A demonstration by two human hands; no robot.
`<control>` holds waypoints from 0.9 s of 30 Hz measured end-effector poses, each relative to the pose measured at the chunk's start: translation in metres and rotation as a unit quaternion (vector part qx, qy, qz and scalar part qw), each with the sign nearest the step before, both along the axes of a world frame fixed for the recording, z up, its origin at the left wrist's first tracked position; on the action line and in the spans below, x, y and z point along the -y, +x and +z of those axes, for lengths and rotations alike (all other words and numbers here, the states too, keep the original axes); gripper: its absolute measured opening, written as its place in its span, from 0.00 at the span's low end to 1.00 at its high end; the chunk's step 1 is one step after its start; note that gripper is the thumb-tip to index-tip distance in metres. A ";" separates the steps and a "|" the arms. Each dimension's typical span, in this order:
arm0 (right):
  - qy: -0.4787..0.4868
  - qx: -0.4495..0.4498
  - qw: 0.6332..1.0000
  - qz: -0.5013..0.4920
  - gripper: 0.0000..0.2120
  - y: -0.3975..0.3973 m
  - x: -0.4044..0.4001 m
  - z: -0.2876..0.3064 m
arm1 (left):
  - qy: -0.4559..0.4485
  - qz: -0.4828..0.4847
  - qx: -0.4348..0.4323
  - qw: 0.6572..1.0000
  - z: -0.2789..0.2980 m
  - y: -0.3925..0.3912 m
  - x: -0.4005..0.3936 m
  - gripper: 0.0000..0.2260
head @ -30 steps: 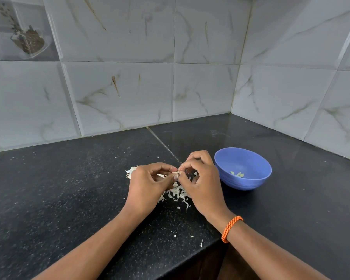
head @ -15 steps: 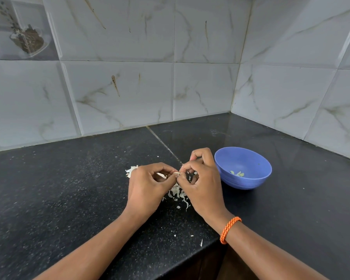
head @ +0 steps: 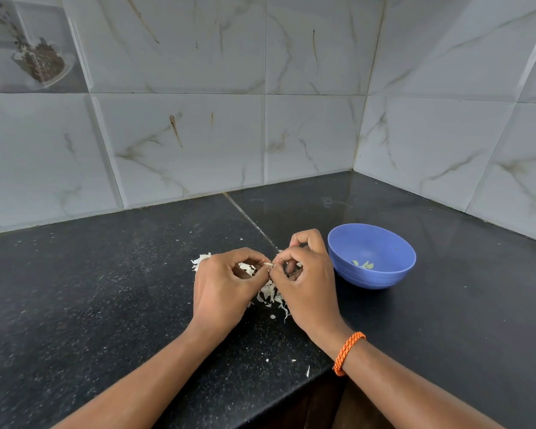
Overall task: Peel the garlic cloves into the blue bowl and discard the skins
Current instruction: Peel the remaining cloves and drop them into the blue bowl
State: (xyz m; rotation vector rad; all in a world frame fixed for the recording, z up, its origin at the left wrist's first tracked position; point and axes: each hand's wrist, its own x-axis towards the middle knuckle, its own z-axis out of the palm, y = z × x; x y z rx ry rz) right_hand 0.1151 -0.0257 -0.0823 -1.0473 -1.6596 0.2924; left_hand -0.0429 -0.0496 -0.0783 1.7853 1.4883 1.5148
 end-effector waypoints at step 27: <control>-0.022 0.079 0.995 -0.051 0.12 -0.002 0.002 -0.001 | -0.068 -0.018 0.056 0.996 0.005 0.007 0.003 0.06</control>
